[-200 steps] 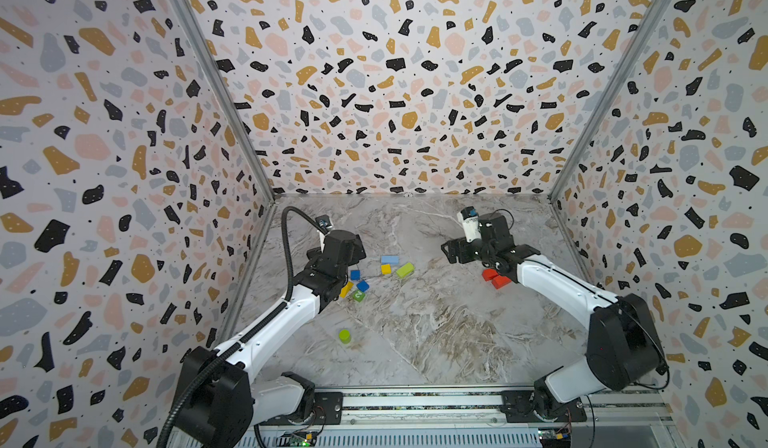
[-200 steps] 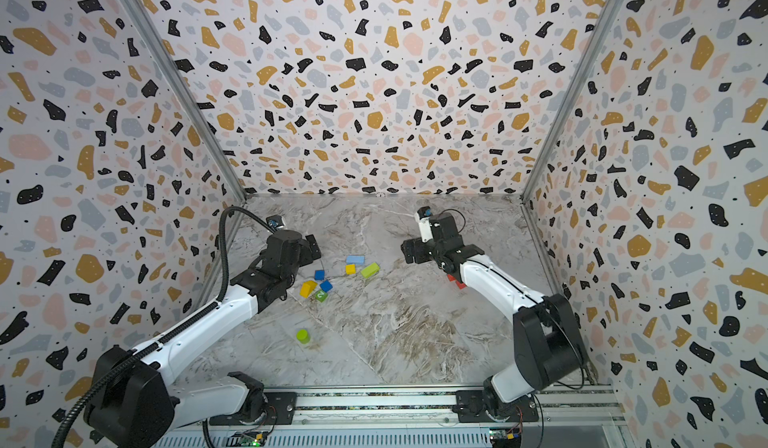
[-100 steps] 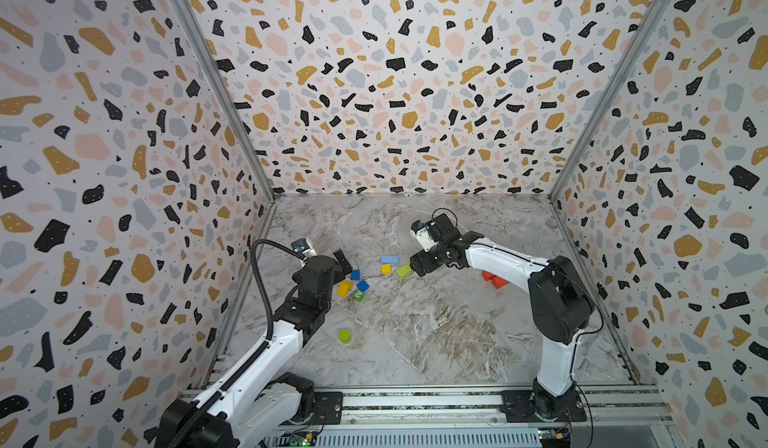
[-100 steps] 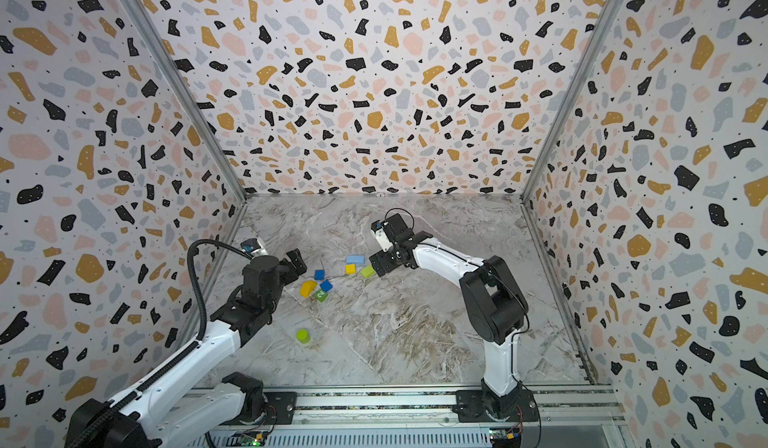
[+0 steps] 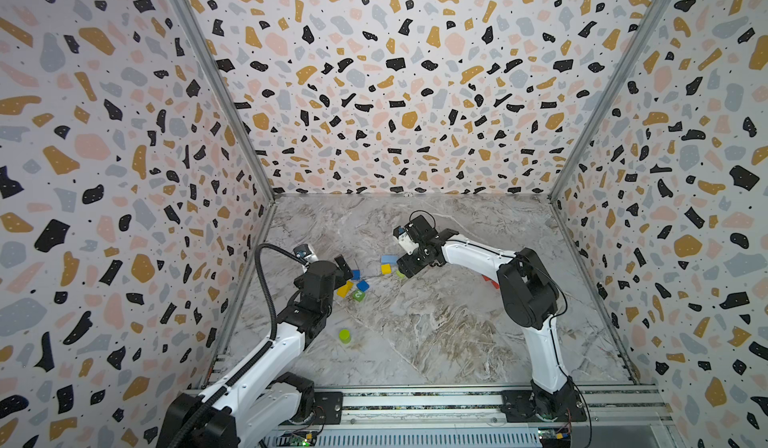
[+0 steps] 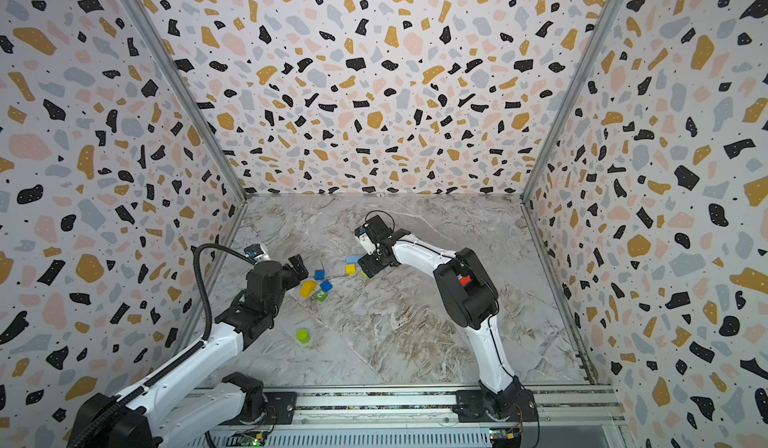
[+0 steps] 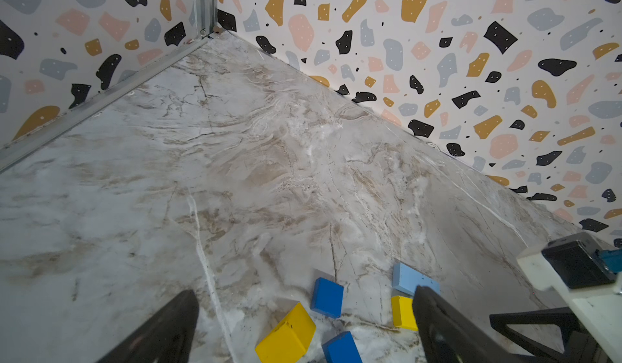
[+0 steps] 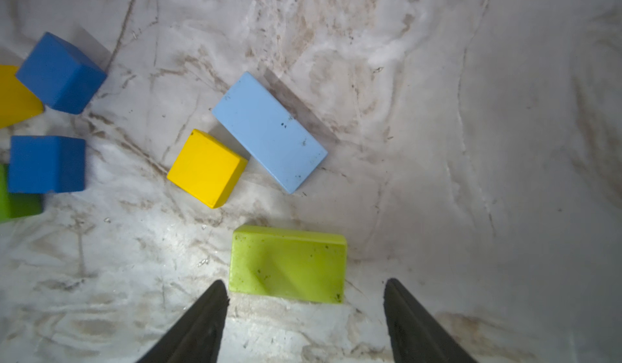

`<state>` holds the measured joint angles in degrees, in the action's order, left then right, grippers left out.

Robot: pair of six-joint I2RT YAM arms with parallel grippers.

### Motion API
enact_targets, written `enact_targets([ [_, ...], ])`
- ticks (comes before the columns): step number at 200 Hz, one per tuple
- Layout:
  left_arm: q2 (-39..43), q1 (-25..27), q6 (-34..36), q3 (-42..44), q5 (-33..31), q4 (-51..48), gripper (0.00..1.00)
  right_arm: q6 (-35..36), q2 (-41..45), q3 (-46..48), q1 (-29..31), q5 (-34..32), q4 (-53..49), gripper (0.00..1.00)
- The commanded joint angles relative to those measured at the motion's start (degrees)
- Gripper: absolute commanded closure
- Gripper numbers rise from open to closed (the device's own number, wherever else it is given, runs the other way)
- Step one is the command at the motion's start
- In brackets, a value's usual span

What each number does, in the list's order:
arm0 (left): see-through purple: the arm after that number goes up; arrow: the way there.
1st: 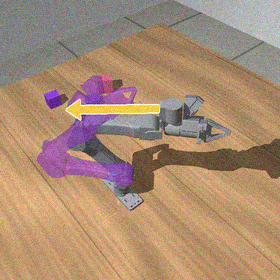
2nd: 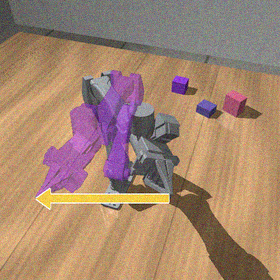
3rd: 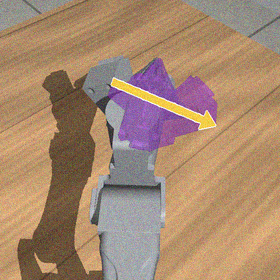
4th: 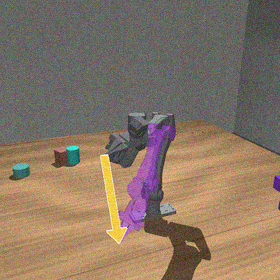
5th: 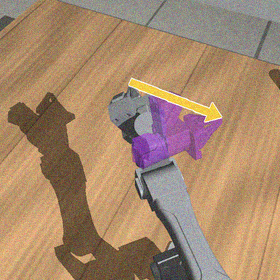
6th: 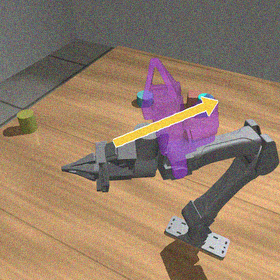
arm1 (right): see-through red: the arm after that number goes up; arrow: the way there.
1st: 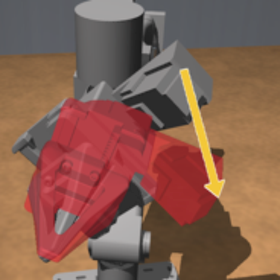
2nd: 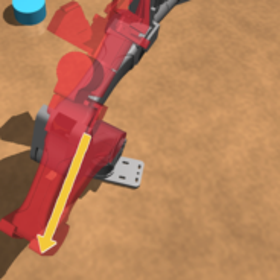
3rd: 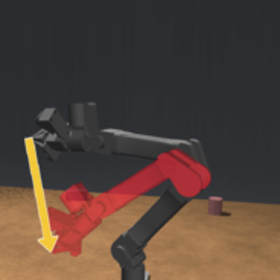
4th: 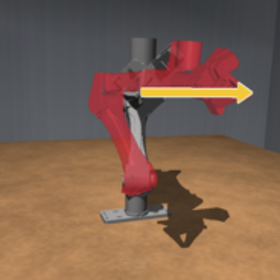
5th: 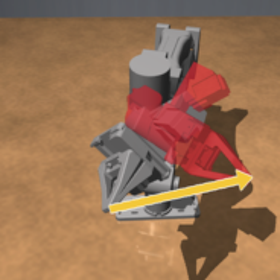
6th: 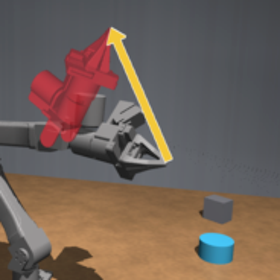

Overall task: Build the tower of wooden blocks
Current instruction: 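Lower the right gripper and close it on the lime green block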

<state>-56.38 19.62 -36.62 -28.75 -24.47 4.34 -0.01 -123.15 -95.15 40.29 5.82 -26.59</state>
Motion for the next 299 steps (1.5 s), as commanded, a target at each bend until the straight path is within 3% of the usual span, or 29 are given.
enact_targets([
  [1,0.5,-0.2,0.7,-0.1,-0.3,1.9,0.00,0.5,-0.3,-2.8,0.5,0.3,-2.8,0.24],
  [36,0.5,-0.2,0.6,-0.1,0.2,1.9,0.00,0.3,-1.1,-2.9,0.7,0.3,-2.9,0.20],
  [123,0.7,-0.2,0.5,0.0,0.2,1.7,0.00,-0.3,-3.8,-5.3,2.2,0.5,-4.0,0.20],
  [241,1.2,-0.2,0.5,0.1,0.3,1.2,0.00,-2.3,-4.2,-5.3,2.7,-2.2,-5.4,0.30],
  [299,1.2,-0.2,0.5,0.0,0.6,0.9,0.00,-2.3,-4.2,-5.4,2.8,-3.0,-7.0,0.43],
])
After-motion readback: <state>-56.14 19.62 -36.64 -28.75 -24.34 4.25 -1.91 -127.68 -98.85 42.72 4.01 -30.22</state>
